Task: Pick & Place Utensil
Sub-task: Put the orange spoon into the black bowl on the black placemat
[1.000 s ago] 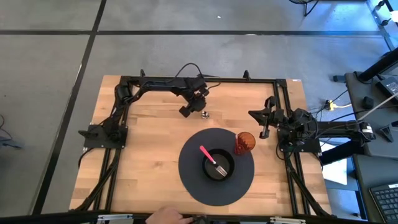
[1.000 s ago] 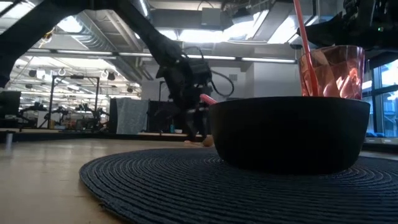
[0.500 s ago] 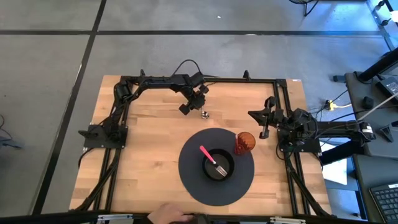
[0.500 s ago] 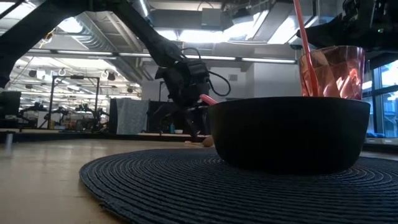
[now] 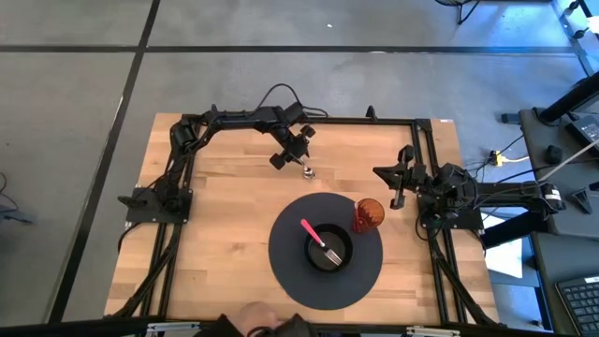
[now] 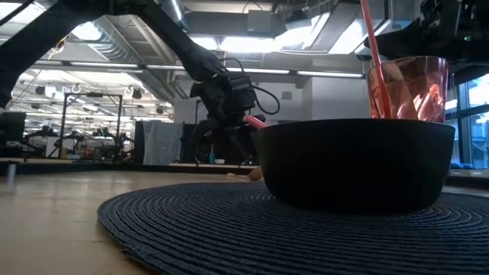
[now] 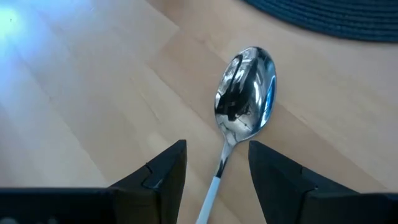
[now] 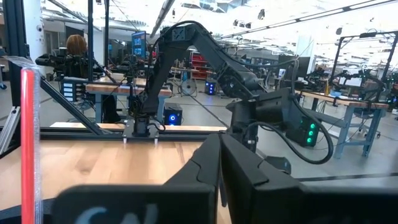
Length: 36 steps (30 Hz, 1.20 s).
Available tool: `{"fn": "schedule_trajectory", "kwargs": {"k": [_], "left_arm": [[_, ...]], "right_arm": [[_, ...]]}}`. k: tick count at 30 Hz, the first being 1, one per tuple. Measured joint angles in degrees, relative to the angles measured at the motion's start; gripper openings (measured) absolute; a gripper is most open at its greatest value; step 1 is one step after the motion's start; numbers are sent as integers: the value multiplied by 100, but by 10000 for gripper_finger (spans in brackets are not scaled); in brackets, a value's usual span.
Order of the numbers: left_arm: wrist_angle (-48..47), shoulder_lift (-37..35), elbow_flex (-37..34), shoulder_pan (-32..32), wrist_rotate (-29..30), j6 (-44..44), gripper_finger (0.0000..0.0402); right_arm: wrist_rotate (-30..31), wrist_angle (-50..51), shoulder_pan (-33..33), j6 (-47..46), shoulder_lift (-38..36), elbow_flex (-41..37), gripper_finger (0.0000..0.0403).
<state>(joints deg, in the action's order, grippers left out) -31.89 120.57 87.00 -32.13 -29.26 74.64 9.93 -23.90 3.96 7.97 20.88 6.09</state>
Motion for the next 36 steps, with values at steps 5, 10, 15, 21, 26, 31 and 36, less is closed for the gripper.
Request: {"fn": "schedule_trajectory", "kwargs": {"k": [5,10,15,21,26,31,36], "left_arm": [[-37,0,-2,-47,-242,-90,166],[-46,0,0,-37,-251,-218,166],[-254,-130,-4,81,-134,-528,166],[-804,-1012,-9,277,205,-1136,142],[-843,-2203,-103,362,-151,-1771,92],[-767,-3793,-876,351,-681,-2204,24],[749,-5696,-2577,264,-943,-3285,3]], "right_arm": [[1,0,-1,0,0,0,16],[1,0,-2,0,0,0,16],[1,0,1,2,0,0,16],[2,-80,-2,152,0,0,16],[14,-197,0,134,-2,4,16],[310,-186,-2,103,-2,4,16],[317,448,60,-55,4,354,11]]}}
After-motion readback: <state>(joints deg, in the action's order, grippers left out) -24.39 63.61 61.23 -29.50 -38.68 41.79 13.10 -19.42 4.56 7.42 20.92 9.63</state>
